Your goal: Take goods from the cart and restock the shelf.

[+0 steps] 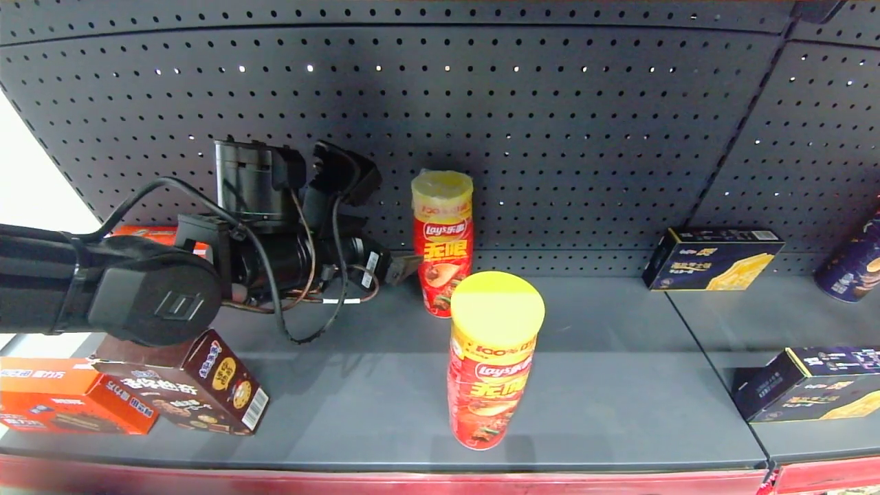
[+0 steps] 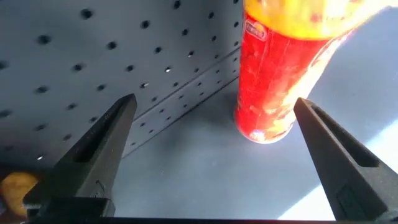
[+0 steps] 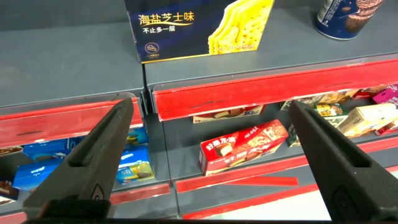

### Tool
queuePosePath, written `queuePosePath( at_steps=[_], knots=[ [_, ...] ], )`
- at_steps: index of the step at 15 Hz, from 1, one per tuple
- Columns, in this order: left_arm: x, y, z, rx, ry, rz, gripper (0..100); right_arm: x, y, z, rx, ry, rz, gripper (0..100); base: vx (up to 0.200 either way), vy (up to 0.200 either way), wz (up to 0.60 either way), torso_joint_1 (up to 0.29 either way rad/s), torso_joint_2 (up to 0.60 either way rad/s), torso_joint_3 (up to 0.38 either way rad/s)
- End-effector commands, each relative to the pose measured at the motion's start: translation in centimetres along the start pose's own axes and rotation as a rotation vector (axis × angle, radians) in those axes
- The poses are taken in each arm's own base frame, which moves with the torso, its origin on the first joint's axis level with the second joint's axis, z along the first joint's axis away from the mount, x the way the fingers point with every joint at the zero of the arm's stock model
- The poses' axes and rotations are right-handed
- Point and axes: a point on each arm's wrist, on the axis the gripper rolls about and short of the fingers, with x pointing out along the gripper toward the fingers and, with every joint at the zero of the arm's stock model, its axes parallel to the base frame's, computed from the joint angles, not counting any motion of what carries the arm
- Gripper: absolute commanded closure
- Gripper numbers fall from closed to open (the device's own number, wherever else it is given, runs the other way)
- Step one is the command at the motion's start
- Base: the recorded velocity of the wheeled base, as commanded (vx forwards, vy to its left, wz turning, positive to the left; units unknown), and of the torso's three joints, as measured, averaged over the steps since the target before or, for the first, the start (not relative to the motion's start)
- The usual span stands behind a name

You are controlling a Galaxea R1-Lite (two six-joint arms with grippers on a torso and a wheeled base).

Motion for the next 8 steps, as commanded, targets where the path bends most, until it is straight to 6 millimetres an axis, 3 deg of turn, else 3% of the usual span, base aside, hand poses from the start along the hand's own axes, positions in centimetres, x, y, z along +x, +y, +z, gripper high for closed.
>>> queuePosePath(
  at_steps=[1, 6, 8],
  knots=[
    [-1.5, 0.2, 0.2, 0.0, -0.004, 0.036, 0, 0.0, 0.0, 0.0, 0.0, 0.001, -0.001, 0, 0.0, 0.0, 0.0, 0.0, 0.0, 0.0],
    [-1.2, 0.4, 0.2, 0.009, 0.018, 0.125, 0, 0.0, 0.0, 0.0, 0.0, 0.001, 0.001, 0, 0.0, 0.0, 0.0, 0.0, 0.0, 0.0],
    [0.5, 0.6, -0.2, 0.018, 0.042, 0.142, 0, 0.0, 0.0, 0.0, 0.0, 0.001, -0.001, 0, 0.0, 0.0, 0.0, 0.0, 0.0, 0.0]
  ],
)
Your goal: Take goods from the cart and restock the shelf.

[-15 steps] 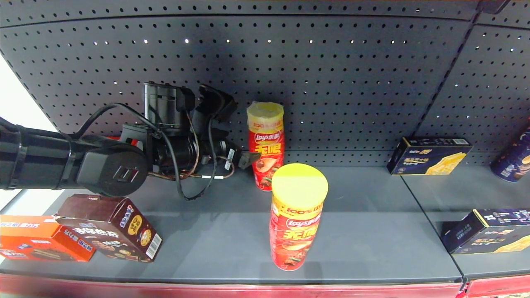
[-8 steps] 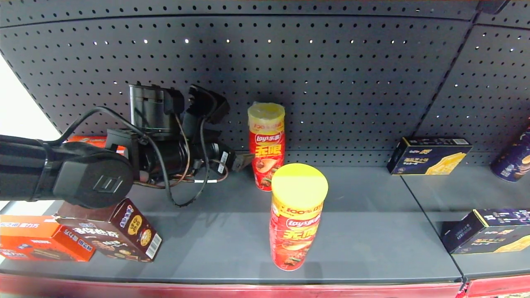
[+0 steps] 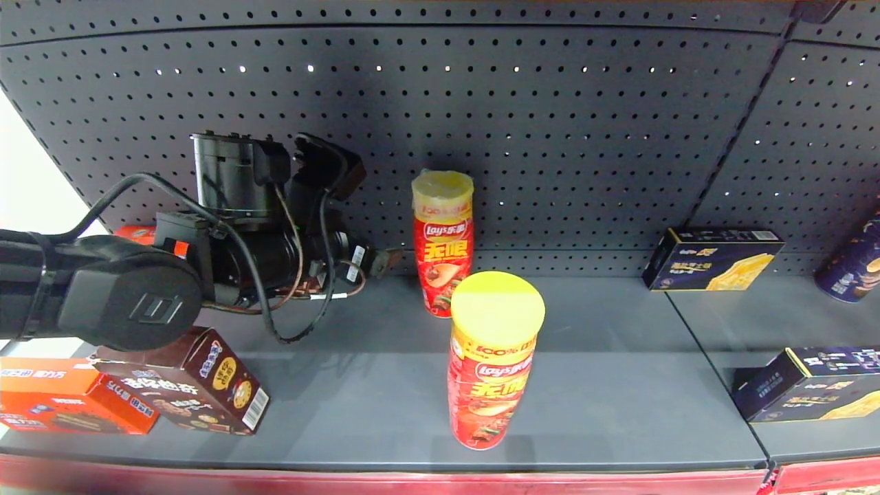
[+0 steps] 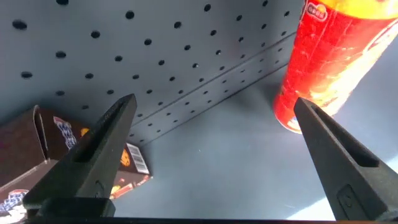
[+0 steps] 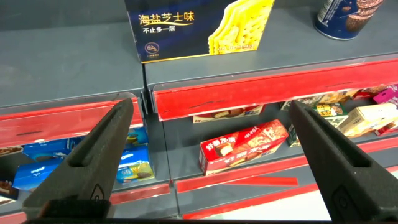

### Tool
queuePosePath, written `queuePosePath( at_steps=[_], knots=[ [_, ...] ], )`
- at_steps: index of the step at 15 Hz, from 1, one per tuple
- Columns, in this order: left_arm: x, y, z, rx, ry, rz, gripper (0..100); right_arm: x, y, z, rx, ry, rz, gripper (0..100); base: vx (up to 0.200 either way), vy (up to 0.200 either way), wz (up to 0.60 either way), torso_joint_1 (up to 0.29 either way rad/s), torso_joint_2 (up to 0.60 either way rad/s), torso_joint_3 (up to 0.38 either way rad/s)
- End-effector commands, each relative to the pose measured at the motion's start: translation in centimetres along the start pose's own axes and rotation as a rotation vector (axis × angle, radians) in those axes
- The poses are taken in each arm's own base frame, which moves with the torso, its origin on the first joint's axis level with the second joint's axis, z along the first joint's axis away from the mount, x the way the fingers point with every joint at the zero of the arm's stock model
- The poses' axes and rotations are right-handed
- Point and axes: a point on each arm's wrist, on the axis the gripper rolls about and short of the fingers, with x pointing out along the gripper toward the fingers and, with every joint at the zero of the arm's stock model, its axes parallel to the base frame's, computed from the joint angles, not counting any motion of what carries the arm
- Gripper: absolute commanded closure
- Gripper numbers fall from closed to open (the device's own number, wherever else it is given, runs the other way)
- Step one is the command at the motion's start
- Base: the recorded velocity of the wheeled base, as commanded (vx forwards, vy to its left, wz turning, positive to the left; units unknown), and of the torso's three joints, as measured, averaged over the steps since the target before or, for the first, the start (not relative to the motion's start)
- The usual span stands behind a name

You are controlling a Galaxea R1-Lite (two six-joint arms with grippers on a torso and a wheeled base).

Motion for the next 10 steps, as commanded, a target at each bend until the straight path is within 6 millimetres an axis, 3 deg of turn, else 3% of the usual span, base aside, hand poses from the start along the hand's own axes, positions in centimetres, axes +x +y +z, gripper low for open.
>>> queuePosePath(
  at_steps=[1, 10],
  knots=[
    [1.4, -0.1, -0.5, 0.0, 0.022, 0.007, 0, 0.0, 0.0, 0.0, 0.0, 0.001, 0.0, 0, 0.0, 0.0, 0.0, 0.0, 0.0, 0.0],
    [4.7, -0.9, -2.4, 0.003, 0.083, -0.009, 0, 0.0, 0.0, 0.0, 0.0, 0.001, 0.001, 0, 0.0, 0.0, 0.0, 0.0, 0.0, 0.0]
  ],
)
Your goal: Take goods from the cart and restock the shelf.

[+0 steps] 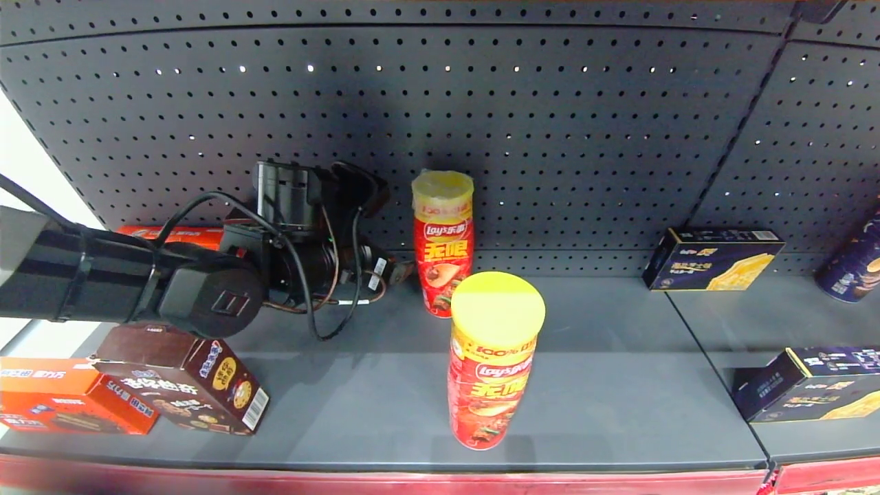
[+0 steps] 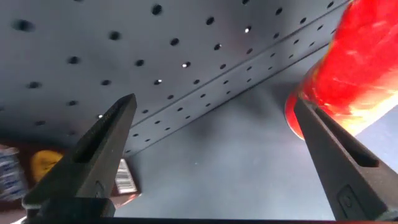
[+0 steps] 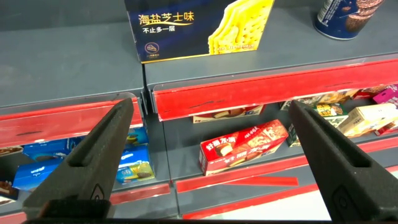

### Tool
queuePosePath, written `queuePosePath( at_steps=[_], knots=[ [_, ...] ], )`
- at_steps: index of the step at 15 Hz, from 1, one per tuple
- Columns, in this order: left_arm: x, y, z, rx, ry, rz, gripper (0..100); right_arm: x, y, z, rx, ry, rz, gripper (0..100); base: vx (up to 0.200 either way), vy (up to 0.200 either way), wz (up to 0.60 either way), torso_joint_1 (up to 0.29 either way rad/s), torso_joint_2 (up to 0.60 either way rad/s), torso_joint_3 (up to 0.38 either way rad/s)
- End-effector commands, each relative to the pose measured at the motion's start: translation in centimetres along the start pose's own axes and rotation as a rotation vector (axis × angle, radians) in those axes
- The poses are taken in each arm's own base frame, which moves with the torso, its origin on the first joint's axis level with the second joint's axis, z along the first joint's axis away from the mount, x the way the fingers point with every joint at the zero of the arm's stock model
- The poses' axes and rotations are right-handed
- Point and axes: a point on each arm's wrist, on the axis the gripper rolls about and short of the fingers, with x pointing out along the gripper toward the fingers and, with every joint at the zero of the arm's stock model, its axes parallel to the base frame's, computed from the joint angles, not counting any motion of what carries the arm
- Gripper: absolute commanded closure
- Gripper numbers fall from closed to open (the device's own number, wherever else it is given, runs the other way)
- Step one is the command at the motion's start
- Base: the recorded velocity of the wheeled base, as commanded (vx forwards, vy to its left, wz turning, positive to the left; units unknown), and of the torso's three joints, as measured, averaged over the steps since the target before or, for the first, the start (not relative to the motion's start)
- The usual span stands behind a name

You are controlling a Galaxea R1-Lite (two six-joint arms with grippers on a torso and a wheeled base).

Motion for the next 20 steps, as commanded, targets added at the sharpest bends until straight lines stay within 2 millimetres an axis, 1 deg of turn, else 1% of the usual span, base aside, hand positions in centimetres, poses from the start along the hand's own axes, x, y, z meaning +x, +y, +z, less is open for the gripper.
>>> queuePosePath(
  at_steps=[1, 6, 8, 9, 13, 17, 20],
  knots=[
    [1.1, -0.4, -0.8, 0.001, 0.025, -0.009, 0, 0.0, 0.0, 0.0, 0.0, 0.001, 0.001, 0, 0.0, 0.0, 0.0, 0.0, 0.0, 0.0],
    [1.7, -1.6, -0.9, 0.0, 0.03, -0.039, 0, 0.0, 0.0, 0.0, 0.0, 0.001, 0.001, 0, 0.0, 0.0, 0.0, 0.0, 0.0, 0.0],
    [2.0, -2.3, -0.7, 0.002, 0.023, -0.053, 0, 0.0, 0.0, 0.0, 0.0, 0.001, 0.001, 0, 0.0, 0.0, 0.0, 0.0, 0.0, 0.0],
    [2.0, -2.3, -0.7, 0.002, 0.023, -0.053, 0, 0.0, 0.0, 0.0, 0.0, 0.001, 0.001, 0, 0.0, 0.0, 0.0, 0.0, 0.0, 0.0],
    [3.2, -3.6, 0.0, 0.008, -0.003, -0.073, 0, 0.0, 0.0, 0.0, 0.0, 0.001, 0.001, 0, 0.0, 0.0, 0.0, 0.0, 0.0, 0.0],
    [3.7, -3.8, 0.0, 0.008, -0.001, -0.061, 0, 0.0, 0.0, 0.0, 0.0, 0.001, -0.001, 0, 0.0, 0.0, 0.0, 0.0, 0.0, 0.0],
    [3.7, -3.6, 0.0, -0.021, 0.007, -0.031, 0, 0.0, 0.0, 0.0, 0.0, 0.001, -0.001, 0, 0.0, 0.0, 0.0, 0.0, 0.0, 0.0]
  ],
)
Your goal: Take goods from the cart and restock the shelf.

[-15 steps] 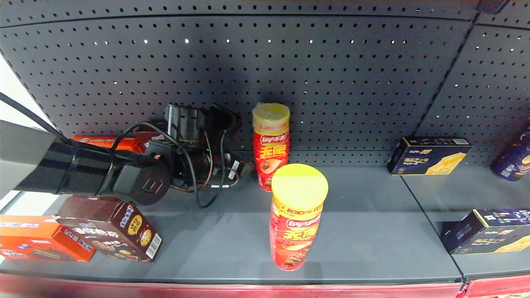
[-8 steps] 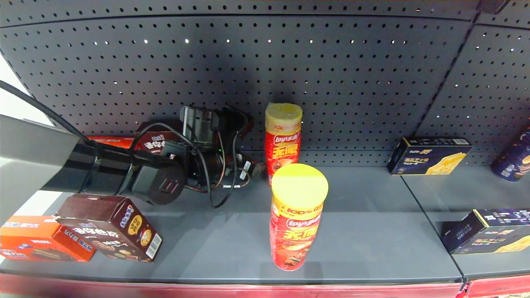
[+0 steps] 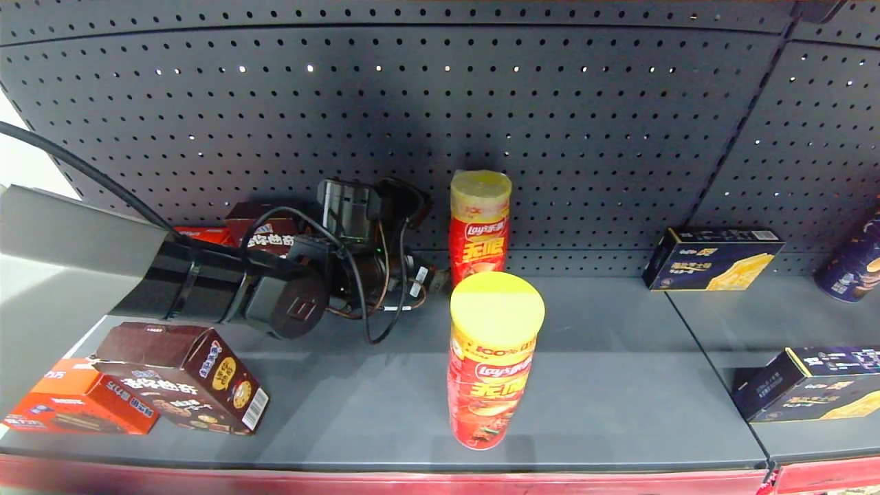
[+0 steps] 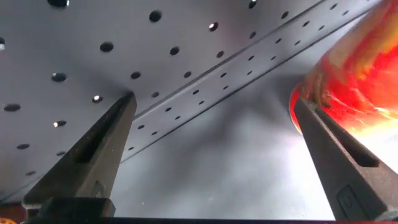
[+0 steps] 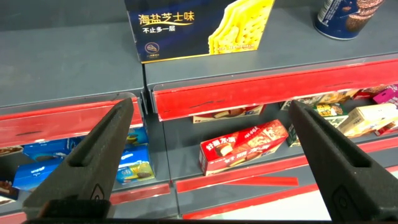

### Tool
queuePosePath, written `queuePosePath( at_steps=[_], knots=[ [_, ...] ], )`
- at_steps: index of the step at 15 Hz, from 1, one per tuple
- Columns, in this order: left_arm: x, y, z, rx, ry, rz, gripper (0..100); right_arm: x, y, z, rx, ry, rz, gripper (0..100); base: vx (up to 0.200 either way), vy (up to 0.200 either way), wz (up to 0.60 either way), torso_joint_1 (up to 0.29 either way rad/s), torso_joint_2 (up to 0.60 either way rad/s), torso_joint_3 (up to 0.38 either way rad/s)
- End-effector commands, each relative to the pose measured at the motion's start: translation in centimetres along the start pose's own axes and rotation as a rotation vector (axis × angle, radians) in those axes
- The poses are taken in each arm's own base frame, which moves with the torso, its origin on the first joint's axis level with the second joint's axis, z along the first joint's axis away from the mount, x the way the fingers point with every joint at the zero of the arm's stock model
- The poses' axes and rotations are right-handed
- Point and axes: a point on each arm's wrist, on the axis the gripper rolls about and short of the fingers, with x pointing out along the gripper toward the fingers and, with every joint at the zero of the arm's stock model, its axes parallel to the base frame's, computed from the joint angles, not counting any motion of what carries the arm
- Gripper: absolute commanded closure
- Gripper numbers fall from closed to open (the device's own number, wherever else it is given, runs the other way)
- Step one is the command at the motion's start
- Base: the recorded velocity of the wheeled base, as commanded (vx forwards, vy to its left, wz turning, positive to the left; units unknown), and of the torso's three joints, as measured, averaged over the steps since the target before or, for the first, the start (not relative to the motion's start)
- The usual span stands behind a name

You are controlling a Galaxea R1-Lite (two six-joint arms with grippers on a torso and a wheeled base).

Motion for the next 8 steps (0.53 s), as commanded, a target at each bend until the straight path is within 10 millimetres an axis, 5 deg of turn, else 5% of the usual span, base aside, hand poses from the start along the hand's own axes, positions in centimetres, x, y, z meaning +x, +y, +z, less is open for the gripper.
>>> queuePosePath(
  at_steps=[1, 3, 8],
  knots=[
    [0.1, 0.0, -0.1, -0.002, 0.003, 0.005, 0, 0.0, 0.0, 0.0, 0.0, 0.001, 0.001, 0, 0.0, 0.0, 0.0, 0.0, 0.0, 0.0],
    [0.0, 0.0, -0.2, -0.002, 0.007, 0.007, 0, 0.0, 0.0, 0.0, 0.0, 0.001, 0.001, 0, 0.0, 0.0, 0.0, 0.0, 0.0, 0.0],
    [-6.1, 1.4, 2.8, 0.038, -0.063, 0.047, 0, 0.0, 0.0, 0.0, 0.0, 0.001, 0.001, 0, 0.0, 0.0, 0.0, 0.0, 0.0, 0.0]
  ],
)
